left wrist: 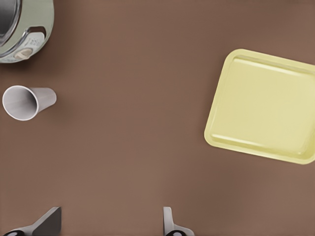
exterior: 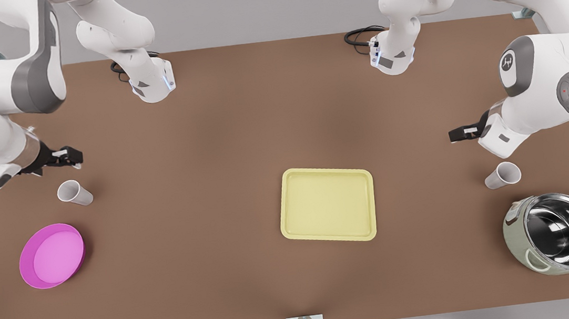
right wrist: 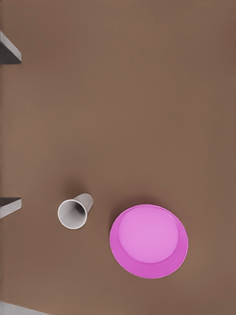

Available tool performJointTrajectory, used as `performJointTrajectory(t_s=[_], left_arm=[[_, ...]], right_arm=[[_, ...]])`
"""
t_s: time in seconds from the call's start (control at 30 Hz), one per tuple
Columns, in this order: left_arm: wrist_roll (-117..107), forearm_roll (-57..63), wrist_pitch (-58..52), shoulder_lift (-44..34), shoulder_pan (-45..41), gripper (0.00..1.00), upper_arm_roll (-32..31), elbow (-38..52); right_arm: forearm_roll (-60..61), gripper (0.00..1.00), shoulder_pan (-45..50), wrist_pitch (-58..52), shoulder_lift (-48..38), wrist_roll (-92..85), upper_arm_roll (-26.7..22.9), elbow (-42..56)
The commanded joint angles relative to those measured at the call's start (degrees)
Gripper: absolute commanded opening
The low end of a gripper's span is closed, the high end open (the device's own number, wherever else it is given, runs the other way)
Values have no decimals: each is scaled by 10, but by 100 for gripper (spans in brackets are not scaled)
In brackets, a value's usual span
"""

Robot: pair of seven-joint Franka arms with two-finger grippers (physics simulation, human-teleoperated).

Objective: Use both arms to respectively pick up the white IKEA cups from the middle-left and middle-right positions, then place the white IKEA cups onto the middle-middle tray, ensuring that the cups remain upright and do not tip over

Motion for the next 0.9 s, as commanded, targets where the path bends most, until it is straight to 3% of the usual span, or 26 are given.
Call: performJointTrajectory(t_s=[0.0, 0.07, 0.23, 0.37, 0.57, 0.67, 0.73, 0.87], left_arm=[[-8, 0, 4, -1, 0, 100, 0, 0], [-7, 0, 8, 20, 12, 100, 0, 1], [187, 3, 183, 140, 204, 100, 0, 2], [253, 0, 353, 144, 211, 100, 53, -83], [246, -26, 451, 171, 219, 100, 72, -135], [246, -32, 453, 184, 221, 100, 72, -138], [246, -32, 453, 192, 222, 100, 72, -139], [247, -31, 453, 194, 220, 100, 72, -164]], right_arm=[[4, 100, 2, 6, 3, -31, 0, 2], [6, 100, 2, 5, 9, -31, -1, 7], [-4, 100, -54, 11, 97, -33, -3, 25], [1, 100, -133, 39, 192, -86, -3, 69], [-4, 100, -237, 170, 267, -254, -3, 64], [2, 100, -261, 209, 254, -297, -1, 4], [7, 100, -267, 299, 201, -298, -1, -102], [9, 100, -288, 372, 198, -297, 1, -182]])
